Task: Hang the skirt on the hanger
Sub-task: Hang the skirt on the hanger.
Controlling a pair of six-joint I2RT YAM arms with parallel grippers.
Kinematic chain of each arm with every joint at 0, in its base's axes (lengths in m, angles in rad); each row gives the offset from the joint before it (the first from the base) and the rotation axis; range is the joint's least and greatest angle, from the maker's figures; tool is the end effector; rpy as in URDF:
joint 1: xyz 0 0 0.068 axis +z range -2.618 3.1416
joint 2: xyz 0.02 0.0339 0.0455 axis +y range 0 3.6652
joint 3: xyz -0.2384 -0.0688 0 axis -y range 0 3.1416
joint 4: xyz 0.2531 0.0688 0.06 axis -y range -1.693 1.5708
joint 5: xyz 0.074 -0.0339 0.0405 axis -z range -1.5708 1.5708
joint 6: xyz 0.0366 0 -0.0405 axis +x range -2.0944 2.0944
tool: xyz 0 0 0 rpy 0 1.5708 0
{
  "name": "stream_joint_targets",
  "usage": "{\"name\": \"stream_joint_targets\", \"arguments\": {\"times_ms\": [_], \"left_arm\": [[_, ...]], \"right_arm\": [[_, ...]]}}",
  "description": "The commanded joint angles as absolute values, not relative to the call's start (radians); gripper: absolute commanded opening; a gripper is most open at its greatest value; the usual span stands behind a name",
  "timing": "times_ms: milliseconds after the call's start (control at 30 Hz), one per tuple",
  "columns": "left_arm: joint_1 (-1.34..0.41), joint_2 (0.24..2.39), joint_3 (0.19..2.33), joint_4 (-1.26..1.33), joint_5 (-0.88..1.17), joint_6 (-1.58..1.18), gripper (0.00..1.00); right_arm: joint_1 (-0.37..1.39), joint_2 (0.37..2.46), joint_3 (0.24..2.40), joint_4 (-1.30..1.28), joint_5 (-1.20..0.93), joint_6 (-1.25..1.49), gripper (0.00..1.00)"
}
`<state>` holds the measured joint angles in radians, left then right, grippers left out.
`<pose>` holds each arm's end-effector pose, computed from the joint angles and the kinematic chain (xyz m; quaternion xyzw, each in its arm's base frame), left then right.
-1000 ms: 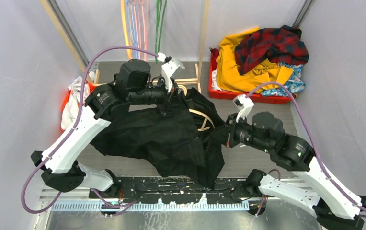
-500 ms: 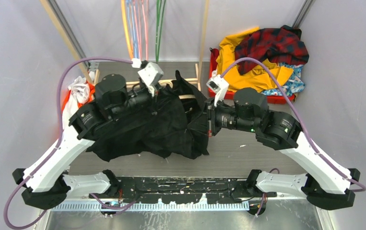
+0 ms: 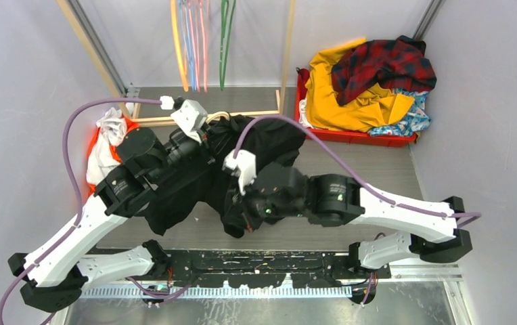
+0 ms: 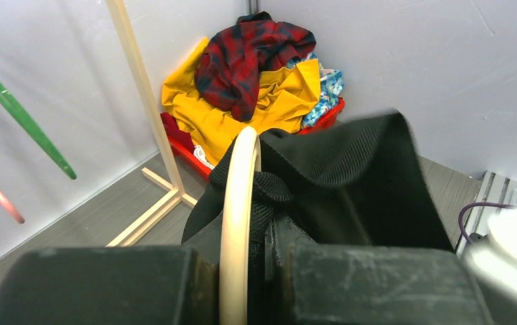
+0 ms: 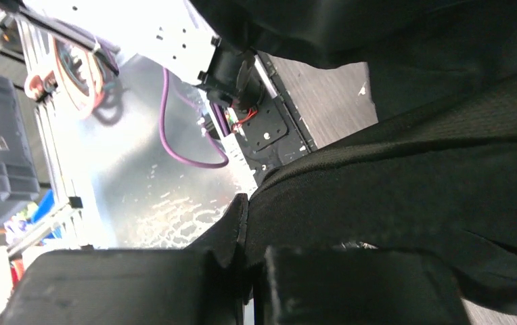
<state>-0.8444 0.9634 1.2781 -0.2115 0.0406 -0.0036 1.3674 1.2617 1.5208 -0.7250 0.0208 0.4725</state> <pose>0.1424 -0.1625 0.4560 0.2870 0.6051 -0.3179 0.6711 0.0564 0.2697 0.4138 -0.3634 0.7698 0.4121 0.3250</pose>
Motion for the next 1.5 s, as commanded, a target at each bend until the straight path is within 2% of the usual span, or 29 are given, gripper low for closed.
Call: {"name": "stream_joint_targets", "arguments": {"times_ms": [0, 267, 300, 433, 600, 700, 933, 1033, 1133, 1300, 1467], "left_arm": [[-0.841, 0.893, 1.263, 0.079, -0.031, -0.032, 0.0], [-0.841, 0.85, 1.264, 0.091, 0.014, -0.091, 0.0], [-0.841, 0.849, 1.27, 0.086, 0.022, -0.097, 0.0], [-0.842, 0.826, 1.282, 0.062, 0.06, -0.121, 0.0], [-0.841, 0.782, 1.277, 0.041, 0.089, -0.151, 0.0], [-0.842, 0.754, 1.262, 0.032, 0.1, -0.165, 0.0], [-0.841, 0.732, 1.304, -0.088, 0.182, -0.215, 0.0], [-0.842, 0.7, 1.285, -0.103, 0.177, -0.226, 0.0], [-0.841, 0.668, 1.257, -0.097, 0.153, -0.217, 0.0], [-0.842, 0.684, 1.291, -0.14, 0.198, -0.23, 0.0], [-0.842, 0.755, 1.349, -0.198, 0.326, -0.273, 0.0]], "right_arm": [[1.493, 1.306, 1.55, -0.661, 0.133, 0.438, 0.02], [1.54, 1.318, 1.357, -0.485, 0.1, 0.418, 0.02], [1.54, 1.314, 1.33, -0.465, 0.093, 0.408, 0.06], [1.54, 1.295, 1.263, -0.437, 0.037, 0.363, 0.44], [1.54, 1.227, 1.275, -0.491, -0.084, 0.3, 0.61], [1.54, 1.174, 1.342, -0.588, -0.089, 0.261, 0.63], [1.54, 1.099, 1.578, -0.847, 0.096, 0.186, 0.67], [1.54, 1.088, 1.609, -0.83, 0.044, 0.175, 0.73], [1.54, 1.118, 1.598, -0.812, -0.029, 0.171, 0.73], [1.54, 1.11, 1.681, -0.881, 0.164, 0.137, 0.74], [1.54, 1.037, 1.811, -0.891, 0.392, 0.061, 0.72]]}}
